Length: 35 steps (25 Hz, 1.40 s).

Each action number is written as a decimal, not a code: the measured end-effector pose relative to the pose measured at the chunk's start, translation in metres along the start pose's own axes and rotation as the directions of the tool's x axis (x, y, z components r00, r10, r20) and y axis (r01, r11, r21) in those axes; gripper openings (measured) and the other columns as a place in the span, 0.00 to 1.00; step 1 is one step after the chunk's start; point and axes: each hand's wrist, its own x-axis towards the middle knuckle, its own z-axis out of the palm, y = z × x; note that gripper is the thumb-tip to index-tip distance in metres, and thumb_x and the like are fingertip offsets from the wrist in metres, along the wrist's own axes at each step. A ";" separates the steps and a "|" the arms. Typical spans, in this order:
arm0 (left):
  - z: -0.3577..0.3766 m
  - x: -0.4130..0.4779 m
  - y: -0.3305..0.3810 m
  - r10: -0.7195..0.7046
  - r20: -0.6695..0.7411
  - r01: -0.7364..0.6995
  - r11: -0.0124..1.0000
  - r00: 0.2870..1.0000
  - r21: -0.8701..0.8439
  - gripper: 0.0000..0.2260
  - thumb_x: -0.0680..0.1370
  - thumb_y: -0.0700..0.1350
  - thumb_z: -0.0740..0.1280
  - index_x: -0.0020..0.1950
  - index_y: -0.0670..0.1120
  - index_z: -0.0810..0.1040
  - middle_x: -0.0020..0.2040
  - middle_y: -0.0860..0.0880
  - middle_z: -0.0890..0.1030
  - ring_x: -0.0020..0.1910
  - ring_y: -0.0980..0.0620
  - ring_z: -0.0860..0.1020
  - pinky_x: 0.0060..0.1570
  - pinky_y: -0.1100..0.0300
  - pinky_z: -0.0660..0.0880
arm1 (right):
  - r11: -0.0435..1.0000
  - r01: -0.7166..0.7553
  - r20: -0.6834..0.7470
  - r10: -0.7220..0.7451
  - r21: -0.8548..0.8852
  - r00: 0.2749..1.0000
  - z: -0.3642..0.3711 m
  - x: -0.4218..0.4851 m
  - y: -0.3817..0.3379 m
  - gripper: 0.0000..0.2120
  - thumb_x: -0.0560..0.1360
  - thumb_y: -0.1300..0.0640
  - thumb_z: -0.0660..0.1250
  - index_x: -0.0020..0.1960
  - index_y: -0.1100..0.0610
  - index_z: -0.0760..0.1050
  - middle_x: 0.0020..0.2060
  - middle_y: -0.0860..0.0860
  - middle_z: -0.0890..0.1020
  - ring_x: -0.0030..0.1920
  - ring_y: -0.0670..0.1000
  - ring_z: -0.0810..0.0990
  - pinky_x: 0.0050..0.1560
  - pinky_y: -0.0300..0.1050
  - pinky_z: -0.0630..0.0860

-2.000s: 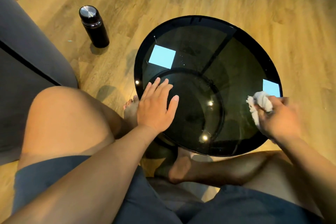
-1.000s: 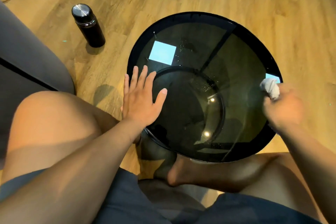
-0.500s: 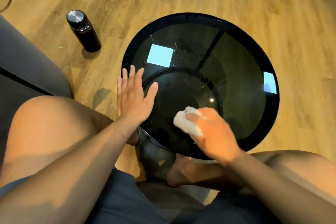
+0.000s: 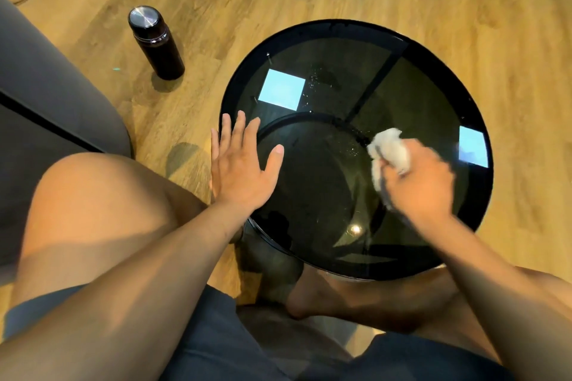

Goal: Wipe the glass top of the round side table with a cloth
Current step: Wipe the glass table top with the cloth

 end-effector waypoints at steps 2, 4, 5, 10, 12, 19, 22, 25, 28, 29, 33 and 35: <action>-0.001 0.000 -0.001 0.015 -0.002 -0.015 1.000 1.000 -0.017 0.32 0.78 0.64 0.48 0.77 0.48 0.62 0.80 0.45 0.58 0.80 0.45 0.48 0.78 0.45 0.43 | 0.962 0.248 0.069 -0.256 0.113 0.964 0.004 -0.048 -0.048 0.12 0.71 0.54 0.67 0.54 0.53 0.76 0.43 0.56 0.80 0.43 0.63 0.80 0.40 0.52 0.75; -0.003 -0.002 -0.001 0.029 0.000 -0.029 0.999 1.000 -0.032 0.32 0.78 0.63 0.49 0.77 0.47 0.62 0.80 0.44 0.58 0.80 0.45 0.48 0.78 0.44 0.43 | 0.852 0.459 0.123 -0.499 0.251 0.858 0.007 -0.083 -0.071 0.16 0.69 0.55 0.69 0.56 0.53 0.77 0.44 0.53 0.80 0.42 0.58 0.80 0.38 0.48 0.76; -0.003 -0.002 -0.001 0.034 0.003 -0.034 0.999 0.999 -0.033 0.31 0.78 0.63 0.49 0.77 0.47 0.62 0.80 0.44 0.58 0.80 0.45 0.48 0.78 0.45 0.43 | 0.801 0.523 0.131 -0.575 0.292 0.807 0.010 -0.086 -0.068 0.18 0.69 0.54 0.70 0.58 0.52 0.77 0.45 0.53 0.80 0.43 0.57 0.81 0.38 0.48 0.77; -0.001 0.000 -0.001 0.014 -0.001 -0.014 1.000 1.000 -0.019 0.30 0.79 0.63 0.49 0.77 0.48 0.63 0.80 0.45 0.58 0.80 0.46 0.49 0.78 0.45 0.43 | 0.933 0.359 0.035 -0.359 -0.010 0.933 0.005 -0.006 0.024 0.18 0.73 0.49 0.64 0.63 0.48 0.71 0.52 0.56 0.77 0.50 0.62 0.78 0.40 0.52 0.76; -0.001 0.000 -0.001 0.000 -0.012 0.000 1.000 1.000 -0.019 0.30 0.79 0.63 0.49 0.77 0.49 0.63 0.80 0.46 0.59 0.80 0.46 0.49 0.78 0.45 0.43 | 0.978 0.179 0.005 -0.180 -0.110 0.984 -0.006 0.034 0.075 0.17 0.74 0.49 0.63 0.62 0.49 0.70 0.55 0.59 0.75 0.54 0.65 0.76 0.46 0.56 0.76; -0.001 0.000 -0.001 0.005 -0.017 -0.005 0.999 1.000 -0.042 0.29 0.80 0.62 0.51 0.77 0.48 0.63 0.80 0.46 0.59 0.80 0.47 0.49 0.78 0.46 0.43 | 0.981 -0.113 -0.003 0.114 -0.155 0.993 -0.009 0.048 0.072 0.21 0.71 0.42 0.59 0.57 0.55 0.70 0.44 0.59 0.78 0.42 0.65 0.79 0.46 0.55 0.78; 0.000 -0.001 -0.001 0.008 -0.028 -0.009 0.999 1.000 -0.043 0.29 0.80 0.62 0.51 0.76 0.48 0.64 0.80 0.46 0.60 0.80 0.47 0.50 0.78 0.46 0.44 | 0.999 0.045 0.032 -0.044 -0.014 0.999 -0.007 -0.021 0.008 0.16 0.73 0.48 0.68 0.57 0.55 0.74 0.46 0.59 0.78 0.44 0.66 0.79 0.41 0.52 0.71; -0.001 -0.001 -0.001 0.011 -0.038 -0.013 0.999 0.999 -0.042 0.29 0.79 0.62 0.50 0.76 0.47 0.65 0.79 0.45 0.61 0.80 0.46 0.51 0.78 0.46 0.44 | 0.921 0.329 0.208 -0.370 0.208 0.906 -0.005 -0.098 -0.054 0.17 0.73 0.47 0.69 0.59 0.50 0.75 0.50 0.52 0.78 0.47 0.58 0.80 0.43 0.50 0.74; 0.000 -0.003 0.000 0.022 -0.034 -0.023 0.999 0.999 -0.026 0.29 0.80 0.62 0.51 0.76 0.47 0.65 0.79 0.44 0.61 0.80 0.46 0.50 0.78 0.47 0.43 | 0.788 0.558 0.376 -0.615 0.261 0.693 -0.002 -0.134 -0.071 0.29 0.64 0.51 0.76 0.63 0.48 0.73 0.54 0.52 0.76 0.51 0.55 0.79 0.42 0.50 0.78; 0.000 -0.003 0.000 0.019 -0.030 -0.020 1.000 0.999 -0.019 0.29 0.80 0.61 0.51 0.76 0.47 0.65 0.79 0.44 0.60 0.80 0.46 0.50 0.77 0.48 0.42 | 0.771 0.593 0.334 -0.635 0.232 0.696 -0.003 -0.132 -0.062 0.30 0.61 0.51 0.77 0.62 0.47 0.73 0.53 0.52 0.76 0.50 0.56 0.79 0.39 0.49 0.78; 0.001 -0.001 -0.001 0.014 -0.030 -0.014 1.000 0.999 -0.002 0.30 0.80 0.62 0.50 0.76 0.47 0.65 0.80 0.45 0.60 0.80 0.46 0.50 0.77 0.48 0.42 | 0.920 0.384 0.199 -0.392 0.080 0.898 -0.017 -0.068 0.019 0.21 0.69 0.51 0.71 0.60 0.48 0.70 0.53 0.55 0.76 0.51 0.61 0.78 0.40 0.54 0.78; 0.000 0.000 -0.002 0.011 -0.035 -0.011 1.000 0.999 -0.010 0.30 0.79 0.63 0.49 0.75 0.47 0.66 0.79 0.45 0.61 0.80 0.46 0.51 0.78 0.47 0.43 | 0.965 0.250 0.094 -0.243 -0.077 0.966 -0.018 -0.018 0.075 0.18 0.71 0.51 0.68 0.59 0.50 0.70 0.54 0.57 0.74 0.50 0.64 0.78 0.40 0.53 0.75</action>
